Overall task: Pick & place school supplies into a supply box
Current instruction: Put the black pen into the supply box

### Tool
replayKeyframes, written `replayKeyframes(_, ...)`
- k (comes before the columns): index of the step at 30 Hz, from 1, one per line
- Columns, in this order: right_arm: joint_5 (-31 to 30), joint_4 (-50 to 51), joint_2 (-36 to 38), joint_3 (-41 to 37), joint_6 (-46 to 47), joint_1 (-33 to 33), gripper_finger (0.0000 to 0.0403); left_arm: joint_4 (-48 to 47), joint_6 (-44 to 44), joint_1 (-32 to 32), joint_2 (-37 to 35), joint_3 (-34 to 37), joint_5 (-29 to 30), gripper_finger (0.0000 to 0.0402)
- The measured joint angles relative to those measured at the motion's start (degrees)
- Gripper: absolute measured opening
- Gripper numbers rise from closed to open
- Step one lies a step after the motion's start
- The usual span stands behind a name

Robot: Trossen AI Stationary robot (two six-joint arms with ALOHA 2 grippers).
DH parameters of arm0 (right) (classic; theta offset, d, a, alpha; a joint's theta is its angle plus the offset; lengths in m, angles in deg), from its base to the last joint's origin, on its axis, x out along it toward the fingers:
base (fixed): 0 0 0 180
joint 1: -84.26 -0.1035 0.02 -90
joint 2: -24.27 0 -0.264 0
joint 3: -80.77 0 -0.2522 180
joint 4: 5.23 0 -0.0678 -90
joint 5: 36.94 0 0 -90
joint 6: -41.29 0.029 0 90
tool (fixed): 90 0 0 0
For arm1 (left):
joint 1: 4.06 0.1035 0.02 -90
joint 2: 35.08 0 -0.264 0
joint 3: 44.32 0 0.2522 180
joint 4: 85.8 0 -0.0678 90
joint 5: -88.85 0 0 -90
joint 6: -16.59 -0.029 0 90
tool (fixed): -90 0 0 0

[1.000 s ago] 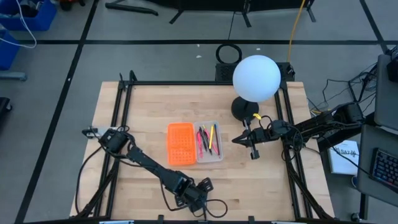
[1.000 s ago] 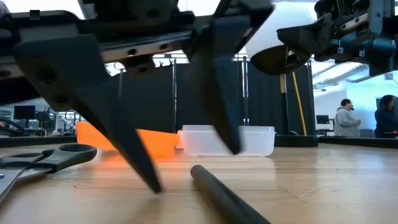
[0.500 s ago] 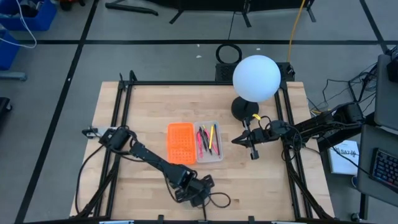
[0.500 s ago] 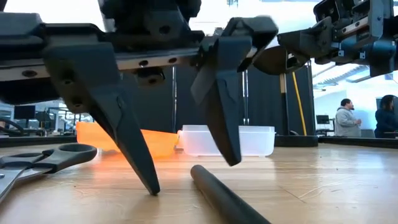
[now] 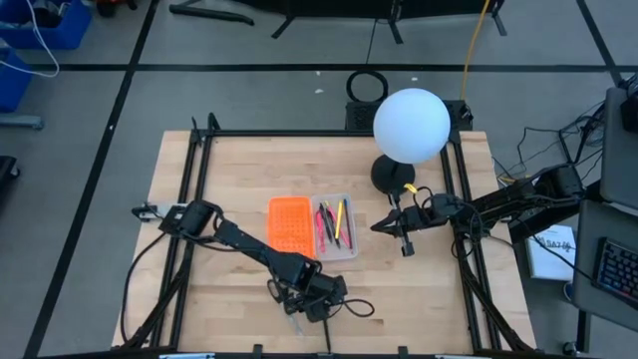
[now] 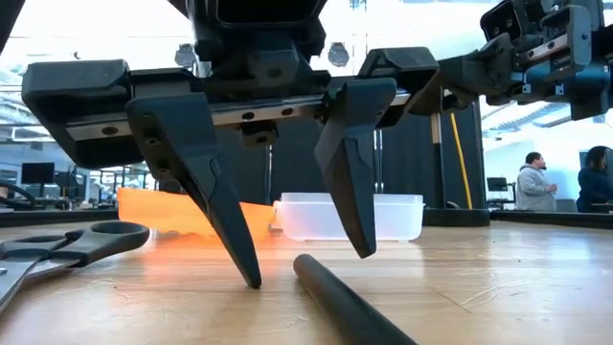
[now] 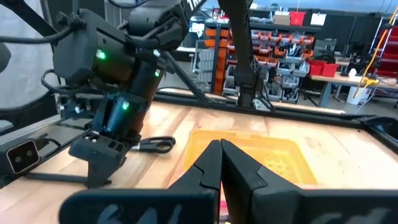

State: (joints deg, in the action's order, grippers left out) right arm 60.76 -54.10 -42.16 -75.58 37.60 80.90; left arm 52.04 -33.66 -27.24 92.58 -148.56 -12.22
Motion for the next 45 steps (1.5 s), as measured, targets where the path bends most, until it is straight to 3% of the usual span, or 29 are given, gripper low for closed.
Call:
replayKeyframes(10, -0.07, 2.56, 0.00, 0.00, 0.67, -0.02, 0.0000, -0.35, -2.58, 0.13, 1.54, 0.02, -2.46, 0.0224)
replayKeyframes(28, -0.11, 2.95, 0.00, 0.00, 1.53, -0.02, 0.0000, -0.56, 5.34, -0.61, 1.76, 0.17, -3.86, 0.0022)
replayKeyframes(32, -0.09, 3.01, 0.00, 0.00, 1.72, -0.02, 0.0000, -0.69, 5.62, -1.17, 1.76, 0.15, -3.32, 0.0020)
replayKeyframes(37, -0.07, 2.99, 0.00, 0.00, 2.58, -0.02, 0.0000, -0.79, 5.91, -1.84, 0.82, 0.20, 0.63, 0.0031)
replayKeyframes(45, -0.11, 2.97, 0.00, 0.00, 2.58, -0.02, 0.0000, 0.46, 6.75, -2.08, -2.86, 0.59, 7.65, 0.0018)
